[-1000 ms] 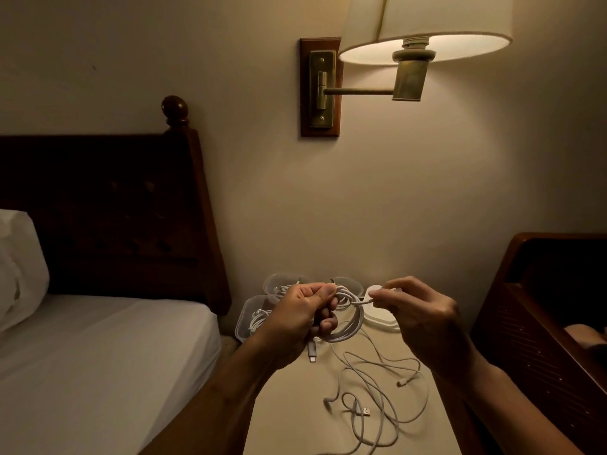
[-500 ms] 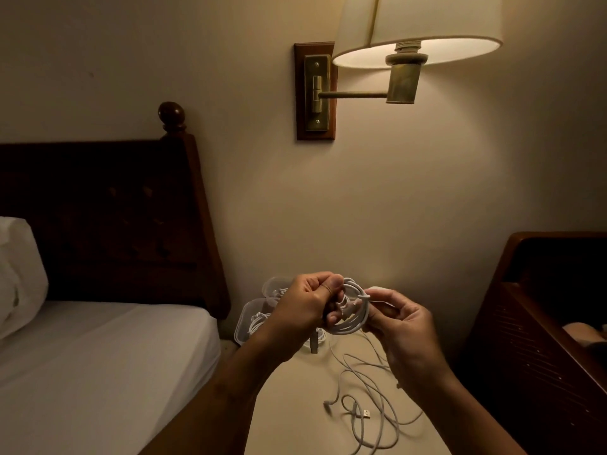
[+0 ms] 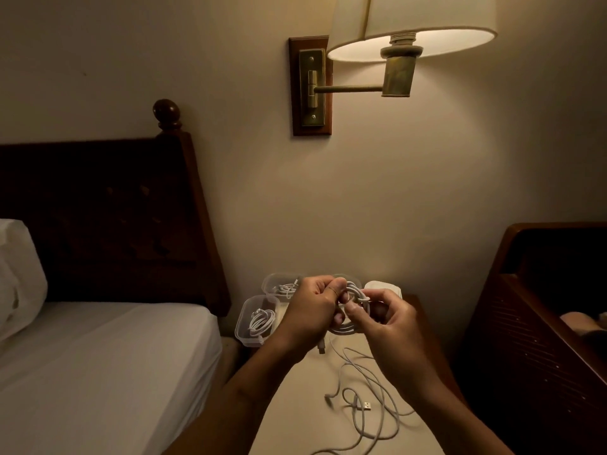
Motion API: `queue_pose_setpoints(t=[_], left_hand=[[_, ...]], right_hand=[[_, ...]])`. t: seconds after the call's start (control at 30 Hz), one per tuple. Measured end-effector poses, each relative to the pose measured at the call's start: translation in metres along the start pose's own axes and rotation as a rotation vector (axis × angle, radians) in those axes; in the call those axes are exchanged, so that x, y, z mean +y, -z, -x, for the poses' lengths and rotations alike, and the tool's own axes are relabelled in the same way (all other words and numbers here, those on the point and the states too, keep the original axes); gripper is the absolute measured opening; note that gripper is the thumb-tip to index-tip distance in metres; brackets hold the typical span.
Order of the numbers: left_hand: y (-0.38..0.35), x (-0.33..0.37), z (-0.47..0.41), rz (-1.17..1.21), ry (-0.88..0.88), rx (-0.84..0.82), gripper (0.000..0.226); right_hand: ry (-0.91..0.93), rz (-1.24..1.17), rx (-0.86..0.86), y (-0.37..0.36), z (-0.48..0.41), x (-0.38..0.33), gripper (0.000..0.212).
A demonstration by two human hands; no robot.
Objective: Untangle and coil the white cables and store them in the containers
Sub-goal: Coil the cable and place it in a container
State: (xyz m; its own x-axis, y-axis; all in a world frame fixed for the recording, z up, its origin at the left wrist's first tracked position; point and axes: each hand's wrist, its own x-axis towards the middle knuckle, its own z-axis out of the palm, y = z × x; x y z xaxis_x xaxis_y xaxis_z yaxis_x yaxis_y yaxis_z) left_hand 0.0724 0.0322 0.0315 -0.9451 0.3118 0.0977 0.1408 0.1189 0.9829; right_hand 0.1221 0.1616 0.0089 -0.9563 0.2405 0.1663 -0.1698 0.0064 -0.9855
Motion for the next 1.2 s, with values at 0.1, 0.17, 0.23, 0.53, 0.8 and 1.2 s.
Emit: queue_pose_setpoints(t=[0.1,0.17,0.23,0.53,0.8,1.2], left_hand=[[0.001,-0.006,-0.002,-0.011,0.025,0.073,0.033],[-0.003,-0.012,-0.001,-0.040,0.016,0.128,0.035],[-0.008,-0.018,-0.001,-0.099,0.004,0.179,0.038],[-0.006,-0.025,-0.003,0.278,0.238,0.192,0.037],[0.003,-0.021,0.015,0.334,0.241,-0.008,0.035],[0.003,-0.026,0.019,0.180,0.161,-0.099,0.038]], right_hand=[[0.271,0.622,0.074,0.005,0.001,0.000,0.016],[0.323,0.888,0.020,0.005,0.001,0.000,0.013],[0.247,1.028,-0.057,0.001,0.002,0.003,0.012],[0.233,0.490,-0.186,0.003,0.008,0.014,0.025],[0.148,0.592,-0.212,0.029,0.006,0.024,0.009],[0.466,0.572,-0.131,0.002,0.006,0.041,0.028]])
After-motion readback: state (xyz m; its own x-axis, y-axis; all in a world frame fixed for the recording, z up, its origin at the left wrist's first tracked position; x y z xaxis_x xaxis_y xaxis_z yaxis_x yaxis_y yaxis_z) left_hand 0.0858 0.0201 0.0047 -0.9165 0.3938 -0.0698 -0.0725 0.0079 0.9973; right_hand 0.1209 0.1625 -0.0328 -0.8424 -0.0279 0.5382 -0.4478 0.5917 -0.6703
